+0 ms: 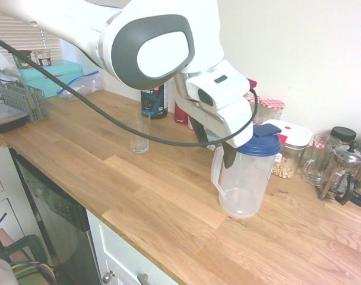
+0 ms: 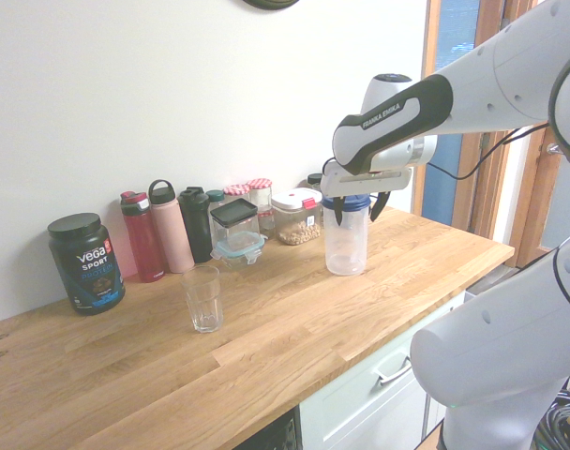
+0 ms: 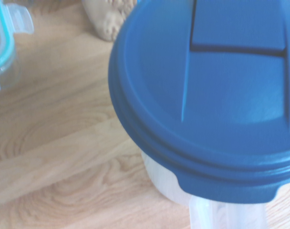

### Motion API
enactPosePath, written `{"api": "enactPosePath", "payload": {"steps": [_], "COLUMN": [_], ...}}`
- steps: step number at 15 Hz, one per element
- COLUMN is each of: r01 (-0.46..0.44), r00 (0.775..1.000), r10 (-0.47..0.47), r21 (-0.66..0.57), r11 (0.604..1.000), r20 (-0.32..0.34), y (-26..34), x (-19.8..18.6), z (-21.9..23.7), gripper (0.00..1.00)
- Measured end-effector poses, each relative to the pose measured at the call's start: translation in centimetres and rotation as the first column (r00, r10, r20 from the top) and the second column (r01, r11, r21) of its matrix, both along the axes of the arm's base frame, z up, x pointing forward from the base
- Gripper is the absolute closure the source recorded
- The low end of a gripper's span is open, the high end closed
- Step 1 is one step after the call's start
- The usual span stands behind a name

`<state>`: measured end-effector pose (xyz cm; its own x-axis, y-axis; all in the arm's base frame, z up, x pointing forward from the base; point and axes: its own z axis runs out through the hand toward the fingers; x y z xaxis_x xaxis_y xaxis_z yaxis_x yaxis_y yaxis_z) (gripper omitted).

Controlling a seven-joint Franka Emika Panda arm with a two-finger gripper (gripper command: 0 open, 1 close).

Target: Pour me some water

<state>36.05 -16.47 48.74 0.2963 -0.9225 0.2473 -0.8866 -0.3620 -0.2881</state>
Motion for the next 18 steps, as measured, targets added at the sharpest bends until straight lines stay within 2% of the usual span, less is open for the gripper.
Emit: {"api": "enactPosePath", "payload": {"steps": [7, 18], "r01": [-0.016, -0.026], "r00": [1.0, 0.999], "r10": [0.016, 0.026], "r21": [-0.011, -0.011], "r11": [1.0, 1.0], "r20": [-0.007, -0.025], "y": [-0.9, -1.2], "x": [2.1, 2.7], "z": [-2.8, -3.3], "gripper": [1.0, 1.0]}}
